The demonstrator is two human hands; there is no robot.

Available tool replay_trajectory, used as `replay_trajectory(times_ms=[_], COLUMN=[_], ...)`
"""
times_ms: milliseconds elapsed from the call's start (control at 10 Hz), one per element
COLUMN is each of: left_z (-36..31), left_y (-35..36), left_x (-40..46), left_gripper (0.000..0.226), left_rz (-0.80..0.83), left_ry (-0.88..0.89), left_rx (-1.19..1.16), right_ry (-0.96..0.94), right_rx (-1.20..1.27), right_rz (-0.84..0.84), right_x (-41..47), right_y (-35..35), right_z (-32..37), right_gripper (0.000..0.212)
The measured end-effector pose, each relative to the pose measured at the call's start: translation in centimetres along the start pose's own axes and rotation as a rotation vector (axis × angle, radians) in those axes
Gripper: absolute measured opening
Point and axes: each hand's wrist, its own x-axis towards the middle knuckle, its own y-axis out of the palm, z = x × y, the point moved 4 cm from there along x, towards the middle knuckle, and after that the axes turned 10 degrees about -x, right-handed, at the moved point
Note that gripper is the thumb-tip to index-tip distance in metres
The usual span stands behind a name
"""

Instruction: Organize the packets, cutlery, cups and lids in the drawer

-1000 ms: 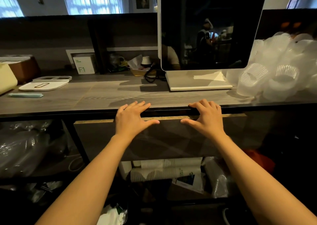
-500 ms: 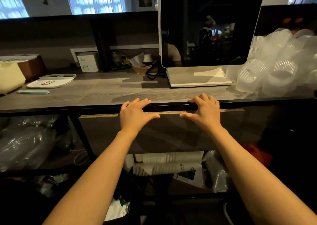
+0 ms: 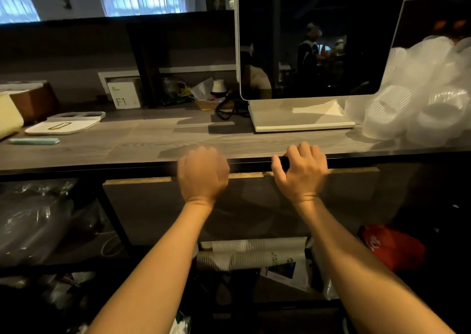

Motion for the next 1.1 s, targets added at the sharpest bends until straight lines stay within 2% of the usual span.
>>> replay_trajectory(times_ms=[300, 400, 500, 600, 800, 1000, 1100], left_z=[1.1, 1.2, 0.9, 0.4, -1.2, -2.0, -2.4], left_y=[1.8, 1.8, 1.5, 0.8, -2.1, -4.9, -5.5], left_x=[1.4, 0.8, 1.1, 1.3, 0.9, 0.3, 0.3], left_gripper=[0.036, 0.036, 0.036, 0.040, 0.055, 0.055, 0.056], left_rz=[-0.292, -0.317, -0.279, -0.192, 0.234, 0.608, 0.681], left_ry=[0.159, 0.174, 0.142, 0.066, -0.153, -0.331, -0.381], left_rx=[-0.035, -0.049, -0.033, -0.049, -0.067, -0.187, -0.246], right_ry=[0.019, 0.017, 0.043, 0.089, 0.116, 0.067, 0.122], right_rx=[0.071, 0.086, 0.073, 0.110, 0.125, 0.196, 0.253], right_rz=[-0.335, -0.357, -0.302, -0.199, 0.124, 0.364, 0.501], right_x=[1.3, 0.8, 1.1, 1.3, 1.0, 0.0, 0.2], right_y=[2.3, 2.3, 1.7, 0.9, -2.4, -5.7, -7.1], right_z=[0.0, -0.2, 0.0, 0.4, 0.8, 0.7, 0.9], right_gripper=[0.047, 0.041, 0.041, 0.043, 0.053, 0.060, 0.057])
